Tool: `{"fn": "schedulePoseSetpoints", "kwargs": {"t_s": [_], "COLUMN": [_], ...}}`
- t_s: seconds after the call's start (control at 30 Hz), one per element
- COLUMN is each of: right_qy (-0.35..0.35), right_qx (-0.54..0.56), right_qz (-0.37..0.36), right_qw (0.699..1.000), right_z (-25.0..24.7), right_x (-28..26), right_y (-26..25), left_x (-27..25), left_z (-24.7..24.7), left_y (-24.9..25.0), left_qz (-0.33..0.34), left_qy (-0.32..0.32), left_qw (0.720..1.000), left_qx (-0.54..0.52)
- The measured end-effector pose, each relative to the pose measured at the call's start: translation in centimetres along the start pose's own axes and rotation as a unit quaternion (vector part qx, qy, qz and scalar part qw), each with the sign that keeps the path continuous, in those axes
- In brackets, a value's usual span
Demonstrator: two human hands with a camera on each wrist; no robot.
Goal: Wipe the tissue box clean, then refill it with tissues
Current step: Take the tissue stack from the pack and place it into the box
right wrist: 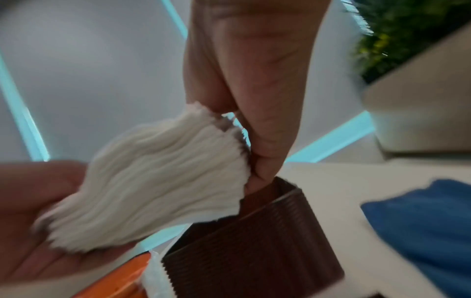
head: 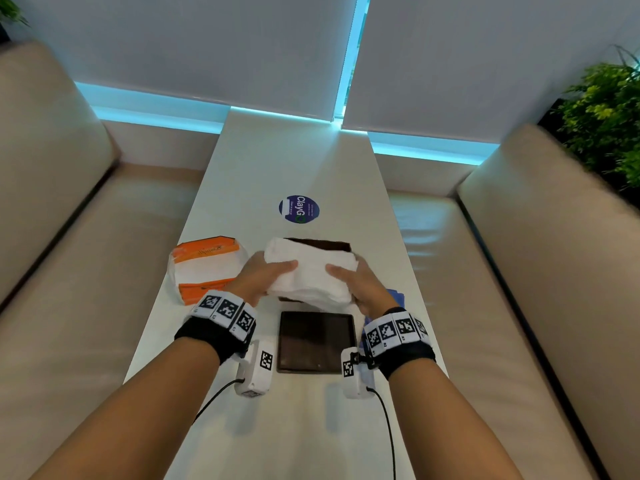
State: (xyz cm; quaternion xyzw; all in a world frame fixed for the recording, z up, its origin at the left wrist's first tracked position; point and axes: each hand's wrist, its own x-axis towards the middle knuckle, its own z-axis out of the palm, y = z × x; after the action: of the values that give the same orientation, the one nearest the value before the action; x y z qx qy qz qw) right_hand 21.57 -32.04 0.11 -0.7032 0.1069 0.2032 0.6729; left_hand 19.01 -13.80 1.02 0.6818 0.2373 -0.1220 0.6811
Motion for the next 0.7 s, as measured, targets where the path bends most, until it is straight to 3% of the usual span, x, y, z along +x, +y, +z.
{"fn": "schedulePoseSetpoints", "kwargs": {"t_s": [0.07,0.13,0.3,0.5,0.7], "right_qy": [0.049,0.052,0.071,0.107,0.114], "right_qx": [-0.043,-0.063,-0.136,-0.246,-0.307], "right_qz": [-0.044,-0.067,-0.055,-0.035,-0.033], "right_qw": [0.997,0.994,0.987,0.963,0.944], "right_z": [0.1,-0.1,-0.3,0.1,1.2], "right_x": [1.0,2.1,4.3,5.4,5.7], "right_y": [-0.8,-1.5,-1.8,-1.4,-0.9], "left_x": [1.4,2.8,5.0,6.2,6.5], "left_z": [1.0,1.9,3.2,4.7,4.1], "left_y": [0.8,1.2,0.6,0.1,0.3], "left_qz": [0.052,0.071,0.069,0.081,0.041], "left_qy": [0.031,0.057,0.103,0.051,0.043], "left_qw": [0.997,0.993,0.984,0.973,0.983], "left_qx": [0.045,0.074,0.125,0.210,0.176]}}
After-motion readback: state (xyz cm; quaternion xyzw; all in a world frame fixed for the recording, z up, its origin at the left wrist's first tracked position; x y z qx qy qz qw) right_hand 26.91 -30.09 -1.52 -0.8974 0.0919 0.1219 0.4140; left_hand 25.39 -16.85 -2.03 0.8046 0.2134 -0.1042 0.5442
